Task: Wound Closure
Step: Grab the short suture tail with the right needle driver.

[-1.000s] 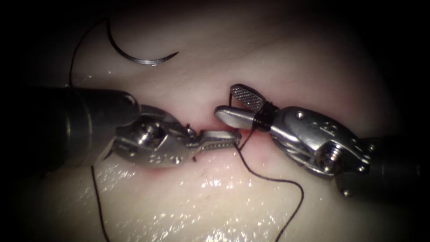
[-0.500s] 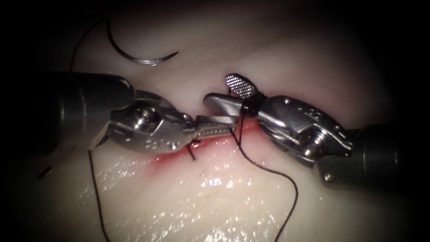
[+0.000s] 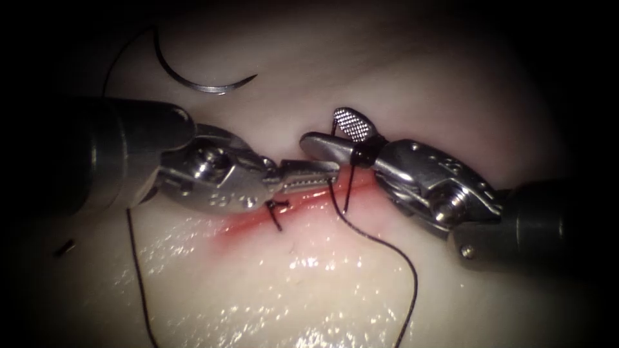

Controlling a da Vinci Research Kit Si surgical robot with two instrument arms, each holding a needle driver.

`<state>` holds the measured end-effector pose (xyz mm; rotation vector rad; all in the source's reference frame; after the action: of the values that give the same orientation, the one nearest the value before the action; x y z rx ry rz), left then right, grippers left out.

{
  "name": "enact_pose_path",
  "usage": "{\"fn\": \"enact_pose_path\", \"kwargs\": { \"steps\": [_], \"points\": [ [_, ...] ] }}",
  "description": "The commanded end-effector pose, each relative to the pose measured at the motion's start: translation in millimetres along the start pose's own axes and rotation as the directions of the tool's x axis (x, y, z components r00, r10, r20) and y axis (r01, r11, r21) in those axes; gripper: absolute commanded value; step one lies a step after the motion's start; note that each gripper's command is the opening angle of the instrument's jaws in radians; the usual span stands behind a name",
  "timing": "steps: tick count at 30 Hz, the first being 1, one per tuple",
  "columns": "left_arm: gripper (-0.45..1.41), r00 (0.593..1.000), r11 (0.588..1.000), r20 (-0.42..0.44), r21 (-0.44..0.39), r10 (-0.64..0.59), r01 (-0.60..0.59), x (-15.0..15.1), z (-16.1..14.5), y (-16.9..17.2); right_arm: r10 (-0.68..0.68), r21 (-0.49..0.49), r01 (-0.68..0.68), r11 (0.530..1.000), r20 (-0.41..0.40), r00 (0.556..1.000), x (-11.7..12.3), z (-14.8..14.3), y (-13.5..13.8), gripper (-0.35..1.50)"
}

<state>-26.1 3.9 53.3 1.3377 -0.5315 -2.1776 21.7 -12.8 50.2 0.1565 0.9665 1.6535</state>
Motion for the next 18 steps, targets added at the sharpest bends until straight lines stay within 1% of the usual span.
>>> {"fn": "enact_pose_path", "kwargs": {
  "steps": [1, 2, 5, 6, 8, 9, 10, 11, 12, 13, 18],
  "points": [
    [-0.45, 1.0, 1.0, 0.0, 0.001, 0.003, -0.003, -0.2, 0.8, 0.4, 0.025, 0.01, -0.025, 1.0, 0.004, 1.0, -0.6, 0.7, -0.7, 1.25],
    [-0.45, 1.0, 1.0, 0.001, 0.002, 0.005, -0.005, -0.1, 0.8, 0.5, 0.038, 0.01, -0.038, 0.999, 0.005, 0.999, -0.5, 0.6, -0.8, 1.28],
    [-0.45, 1.0, 1.0, 0.004, 0.002, 0.008, -0.008, 0.0, 0.9, 0.9, 0.046, 0.009, -0.046, 0.999, 0.009, 0.999, -0.2, 0.2, -0.8, 1.3],
    [-0.45, 1.0, 1.0, 0.005, 0.003, 0.009, -0.009, 0.1, 1.0, 1.0, 0.076, 0.007, -0.076, 0.997, 0.01, 0.997, 0.0, 0.0, -0.7, 1.3],
    [-0.45, 1.0, 1.0, 0.005, 0.003, 0.009, -0.009, 0.0, 1.0, 1.0, 0.075, 0.008, -0.075, 0.997, 0.01, 0.997, 0.0, -0.1, -0.7, 1.23],
    [-0.45, 1.0, 1.0, 0.005, 0.003, 0.009, -0.009, 0.0, 1.1, 1.0, 0.081, 0.008, -0.081, 0.997, 0.01, 0.997, -0.1, -0.1, -0.7, 1.15],
    [-0.45, 1.0, 1.0, 0.006, 0.003, 0.009, -0.009, 0.1, 1.1, 1.0, 0.081, 0.01, -0.081, 0.997, 0.008, 0.997, -0.2, -0.1, -0.7, 0.91],
    [-0.45, 1.0, 1.0, 0.006, 0.003, 0.009, -0.009, 0.1, 1.1, 1.0, 0.086, -0.004, -0.086, 0.996, 0.019, 0.996, -0.3, -0.3, -0.8, 0.26],
    [-0.45, 1.0, 1.0, 0.007, 0.003, 0.009, -0.009, 0.1, 1.2, 1.0, 0.085, -0.02, -0.084, 0.996, 0.041, 0.996, -0.4, -0.4, -0.9, -0.27],
    [-0.45, 1.0, 1.0, 0.007, 0.003, 0.009, -0.009, 0.1, 1.2, 1.0, 0.091, -0.039, -0.089, 0.995, 0.057, 0.994, -0.4, -0.5, -0.9, -0.35],
    [-0.45, 1.0, 1.0, 0.006, 0.003, 0.008, -0.008, 0.3, 1.0, 1.0, 0.094, -0.042, -0.092, 0.995, 0.068, 0.993, -0.4, -0.4, -1.4, -0.35]
  ]
}}
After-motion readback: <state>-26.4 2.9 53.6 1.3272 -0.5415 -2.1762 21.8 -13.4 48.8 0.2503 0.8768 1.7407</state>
